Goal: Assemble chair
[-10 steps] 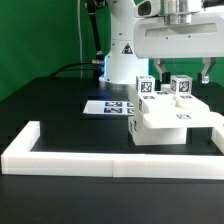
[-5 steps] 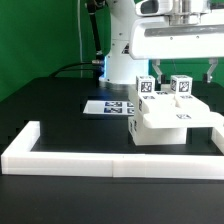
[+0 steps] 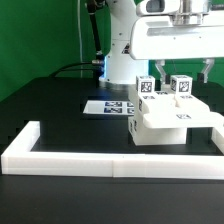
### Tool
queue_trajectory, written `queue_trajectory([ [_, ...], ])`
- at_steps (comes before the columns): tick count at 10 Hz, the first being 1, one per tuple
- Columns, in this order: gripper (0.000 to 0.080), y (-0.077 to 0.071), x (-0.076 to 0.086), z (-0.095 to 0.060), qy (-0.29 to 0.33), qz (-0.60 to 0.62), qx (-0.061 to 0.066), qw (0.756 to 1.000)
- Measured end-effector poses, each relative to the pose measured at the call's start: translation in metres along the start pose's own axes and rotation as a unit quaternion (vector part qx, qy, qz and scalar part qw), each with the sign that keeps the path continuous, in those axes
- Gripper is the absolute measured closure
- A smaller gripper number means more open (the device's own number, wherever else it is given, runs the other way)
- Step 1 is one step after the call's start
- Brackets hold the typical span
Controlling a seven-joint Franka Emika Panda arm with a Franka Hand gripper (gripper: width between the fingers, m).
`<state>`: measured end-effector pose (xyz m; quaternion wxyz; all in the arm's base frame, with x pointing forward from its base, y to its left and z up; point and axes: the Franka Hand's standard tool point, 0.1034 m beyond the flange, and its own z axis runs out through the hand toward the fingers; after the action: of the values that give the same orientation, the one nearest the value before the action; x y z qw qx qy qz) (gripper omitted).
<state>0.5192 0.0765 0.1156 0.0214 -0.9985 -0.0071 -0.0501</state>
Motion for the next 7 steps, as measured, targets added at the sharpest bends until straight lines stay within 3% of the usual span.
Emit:
queue_trajectory([
  [1, 0.0515, 0.0002, 0.0001, -0.0001, 0.000, 0.000, 0.000, 1.000],
  [5, 0.0514, 0.0002, 0.0000, 0.0000, 0.000, 0.011, 0.000, 1.000],
  [7, 0.0514, -0.0001, 0.0000, 0.0001, 0.000, 0.073, 0.001, 0.997],
])
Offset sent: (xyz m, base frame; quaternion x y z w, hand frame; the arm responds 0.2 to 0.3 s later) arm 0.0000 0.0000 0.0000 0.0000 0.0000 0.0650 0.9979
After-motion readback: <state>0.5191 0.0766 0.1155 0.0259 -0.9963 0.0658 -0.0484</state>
